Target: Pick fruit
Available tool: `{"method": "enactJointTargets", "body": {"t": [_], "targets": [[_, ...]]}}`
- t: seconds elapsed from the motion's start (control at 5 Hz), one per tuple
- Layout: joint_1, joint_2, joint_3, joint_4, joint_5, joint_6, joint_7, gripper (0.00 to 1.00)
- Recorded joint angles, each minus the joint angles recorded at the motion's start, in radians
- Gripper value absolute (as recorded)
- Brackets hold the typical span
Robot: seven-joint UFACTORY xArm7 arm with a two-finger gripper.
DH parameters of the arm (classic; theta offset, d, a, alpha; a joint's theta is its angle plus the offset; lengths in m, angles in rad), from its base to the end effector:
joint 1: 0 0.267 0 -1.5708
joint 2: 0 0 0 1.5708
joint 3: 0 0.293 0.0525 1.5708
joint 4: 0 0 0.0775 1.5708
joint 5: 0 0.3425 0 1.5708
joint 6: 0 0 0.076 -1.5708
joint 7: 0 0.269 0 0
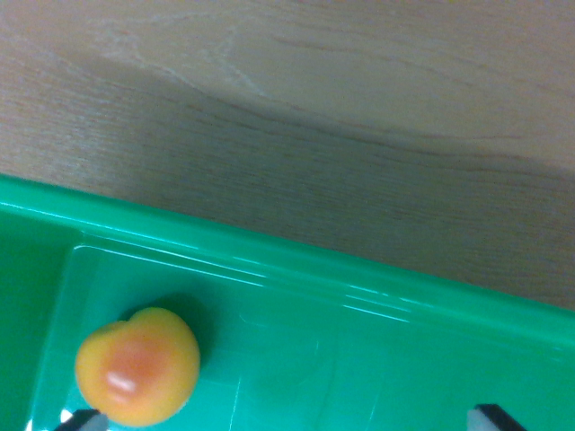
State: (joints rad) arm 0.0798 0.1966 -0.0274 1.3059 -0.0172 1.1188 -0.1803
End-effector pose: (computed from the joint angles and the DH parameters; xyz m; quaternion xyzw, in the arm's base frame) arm 0.5228 0.0237 0.1914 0.9927 0.1201 -0.0054 0.0101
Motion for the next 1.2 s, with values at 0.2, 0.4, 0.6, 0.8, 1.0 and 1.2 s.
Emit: {"method": "enactJointTargets", "body": {"t": [0.2, 0.4, 0.6, 0.8, 1.0, 1.2], "targets": [[0.0064, 0.016, 0.008, -0.03, 0.0075, -0.047, -0.02, 0.0], [0.0064, 0.016, 0.008, -0.03, 0.0075, -0.047, -0.02, 0.0], [0.0126, 0.032, 0.015, -0.059, 0.0146, -0.092, -0.038, 0.0], [0.0126, 0.032, 0.015, -0.059, 0.0146, -0.092, -0.038, 0.0], [0.019, 0.048, 0.023, -0.088, 0.022, -0.139, -0.058, 0.0], [0.019, 0.048, 0.023, -0.088, 0.022, -0.139, -0.058, 0.0]]}}
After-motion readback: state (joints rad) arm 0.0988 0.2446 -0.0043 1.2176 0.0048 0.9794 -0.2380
